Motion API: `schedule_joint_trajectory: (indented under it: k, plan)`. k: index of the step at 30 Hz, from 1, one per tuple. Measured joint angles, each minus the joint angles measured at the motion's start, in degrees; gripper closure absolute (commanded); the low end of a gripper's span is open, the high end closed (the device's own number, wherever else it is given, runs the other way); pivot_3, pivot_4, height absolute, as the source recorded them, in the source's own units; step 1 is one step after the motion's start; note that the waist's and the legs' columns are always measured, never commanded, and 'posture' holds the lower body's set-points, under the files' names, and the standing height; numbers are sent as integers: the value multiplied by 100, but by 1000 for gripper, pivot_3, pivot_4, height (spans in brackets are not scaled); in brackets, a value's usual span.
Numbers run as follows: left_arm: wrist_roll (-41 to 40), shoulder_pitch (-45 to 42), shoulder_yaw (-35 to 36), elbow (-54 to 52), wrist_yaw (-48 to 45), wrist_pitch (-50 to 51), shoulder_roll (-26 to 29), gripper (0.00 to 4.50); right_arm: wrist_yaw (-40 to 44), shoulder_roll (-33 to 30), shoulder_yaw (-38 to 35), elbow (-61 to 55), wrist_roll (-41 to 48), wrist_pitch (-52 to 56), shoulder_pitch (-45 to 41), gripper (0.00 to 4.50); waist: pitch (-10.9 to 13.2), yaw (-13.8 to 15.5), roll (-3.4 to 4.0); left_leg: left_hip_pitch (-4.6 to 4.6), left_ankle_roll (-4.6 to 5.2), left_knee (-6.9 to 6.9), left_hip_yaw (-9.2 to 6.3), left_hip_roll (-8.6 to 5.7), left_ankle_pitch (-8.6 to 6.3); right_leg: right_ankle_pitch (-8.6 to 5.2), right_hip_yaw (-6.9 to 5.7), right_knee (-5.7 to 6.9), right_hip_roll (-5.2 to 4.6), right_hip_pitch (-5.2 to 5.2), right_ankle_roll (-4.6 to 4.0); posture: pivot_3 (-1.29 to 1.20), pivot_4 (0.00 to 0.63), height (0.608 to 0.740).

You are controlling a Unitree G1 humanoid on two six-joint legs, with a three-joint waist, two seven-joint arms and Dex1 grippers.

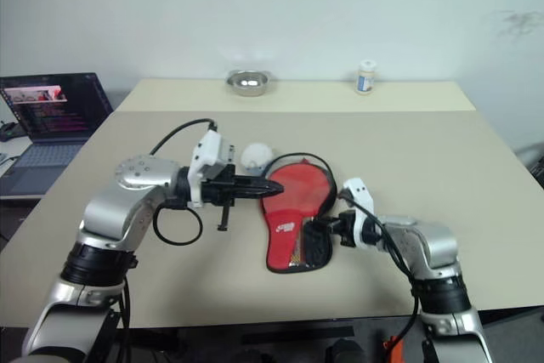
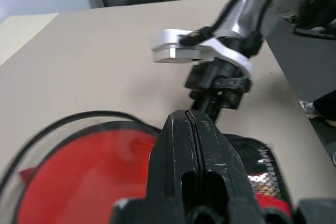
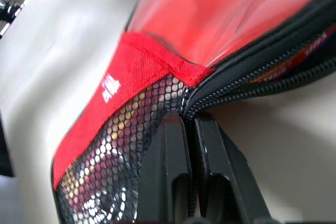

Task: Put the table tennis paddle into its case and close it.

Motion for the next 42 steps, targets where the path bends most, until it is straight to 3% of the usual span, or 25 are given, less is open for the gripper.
schedule_joint_trajectory:
  k: [4,11,31,37,42]
  plan:
    - [-82,135,-56,-98,-77,106,28,4500,-350,41,-591,-837,303,653,478,4456,0,6,-1,1,1,1,-8,-17,0,-3,0,1,-7,3,4,0,150,740]
    - [-124,144,-116,-193,-149,124,34,4500,-924,718,-1328,-1935,711,1609,1081,4456,-1,6,-1,3,2,0,-22,-23,0,-4,-2,3,-7,5,6,0,150,740]
    - [-123,140,-268,-172,-257,115,-1,4500,-1047,464,-1680,-2273,771,1974,1362,4456,0,6,-1,0,6,-4,-26,-31,-1,-6,-2,-9,-9,7,6,0,150,740]
    - [-123,141,-268,-171,-236,104,-41,4500,-1020,224,-1714,-2330,785,1992,1391,2797,0,5,-2,-1,6,-4,-26,-32,-2,-5,-2,-11,-9,8,6,0,150,740]
    - [-118,143,-268,-151,-152,90,-73,4500,-700,-866,-1348,-2814,905,1815,1656,1072,1,2,-4,0,7,-6,-29,-31,-2,-6,-3,-20,-9,10,7,0,150,740]
